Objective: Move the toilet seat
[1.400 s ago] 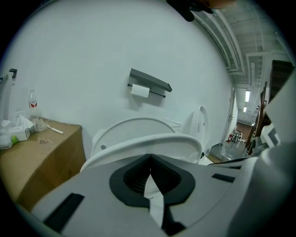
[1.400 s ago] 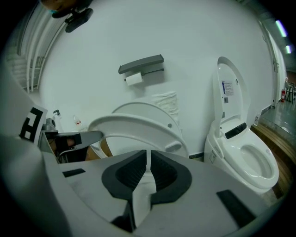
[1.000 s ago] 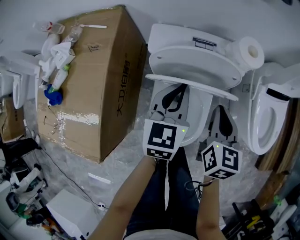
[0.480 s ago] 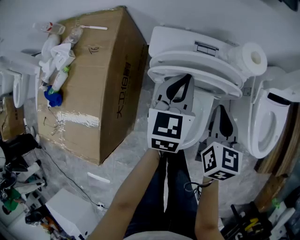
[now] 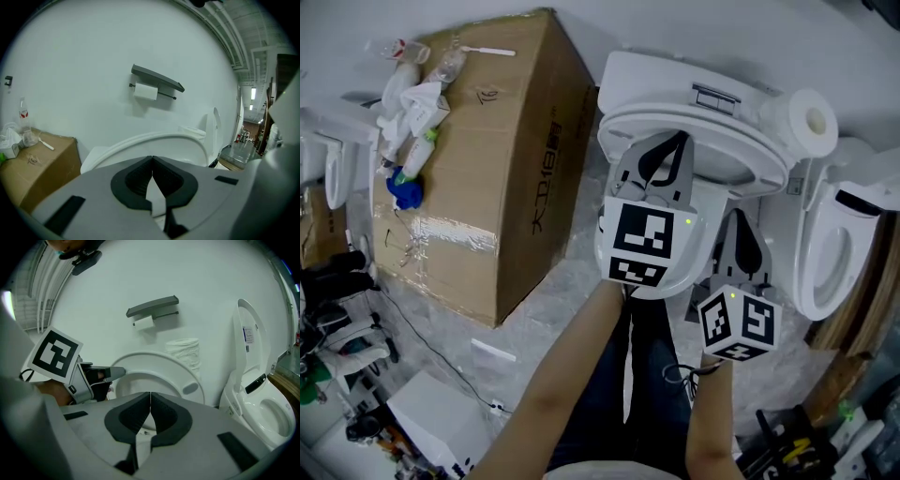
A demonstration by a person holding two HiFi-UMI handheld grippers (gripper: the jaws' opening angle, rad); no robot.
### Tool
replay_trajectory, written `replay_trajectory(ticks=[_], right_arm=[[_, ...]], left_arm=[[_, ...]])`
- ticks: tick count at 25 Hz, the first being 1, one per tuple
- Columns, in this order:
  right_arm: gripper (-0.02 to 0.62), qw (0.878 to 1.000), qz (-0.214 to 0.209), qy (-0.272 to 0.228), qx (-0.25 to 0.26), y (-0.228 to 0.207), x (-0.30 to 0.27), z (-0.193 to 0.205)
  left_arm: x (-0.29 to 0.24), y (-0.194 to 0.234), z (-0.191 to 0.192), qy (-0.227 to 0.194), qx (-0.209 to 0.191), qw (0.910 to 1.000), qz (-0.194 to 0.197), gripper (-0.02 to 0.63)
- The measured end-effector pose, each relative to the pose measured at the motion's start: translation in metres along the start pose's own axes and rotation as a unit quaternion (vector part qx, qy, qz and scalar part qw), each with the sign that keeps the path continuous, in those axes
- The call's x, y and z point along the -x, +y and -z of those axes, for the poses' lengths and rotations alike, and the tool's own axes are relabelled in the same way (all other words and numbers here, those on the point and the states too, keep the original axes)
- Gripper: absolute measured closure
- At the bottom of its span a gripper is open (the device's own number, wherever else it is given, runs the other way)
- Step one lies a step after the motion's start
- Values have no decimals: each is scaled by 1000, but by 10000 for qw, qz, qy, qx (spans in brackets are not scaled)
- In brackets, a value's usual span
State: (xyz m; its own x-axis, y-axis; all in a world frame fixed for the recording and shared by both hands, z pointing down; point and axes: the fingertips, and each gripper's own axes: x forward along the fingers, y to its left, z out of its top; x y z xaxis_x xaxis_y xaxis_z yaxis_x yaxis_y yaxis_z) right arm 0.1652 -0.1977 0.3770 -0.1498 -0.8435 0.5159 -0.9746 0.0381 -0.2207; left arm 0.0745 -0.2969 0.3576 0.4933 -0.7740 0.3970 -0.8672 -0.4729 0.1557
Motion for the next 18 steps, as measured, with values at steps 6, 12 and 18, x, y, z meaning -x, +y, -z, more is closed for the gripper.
replay_trajectory(ticks=[6,12,18], right_arm=[[577,10000,-73,-22,6,3,-1,-2],[578,10000,-76,-12,45,7,0,-2],[578,9999,-60,-78,102,12,5,-6]], left_arm=[[-4,2,-3,-5,85,10000,7,592],[-1,5,-2,-36,136,9999,-49,592],[22,17,6,-79,335,9992,-193,592]])
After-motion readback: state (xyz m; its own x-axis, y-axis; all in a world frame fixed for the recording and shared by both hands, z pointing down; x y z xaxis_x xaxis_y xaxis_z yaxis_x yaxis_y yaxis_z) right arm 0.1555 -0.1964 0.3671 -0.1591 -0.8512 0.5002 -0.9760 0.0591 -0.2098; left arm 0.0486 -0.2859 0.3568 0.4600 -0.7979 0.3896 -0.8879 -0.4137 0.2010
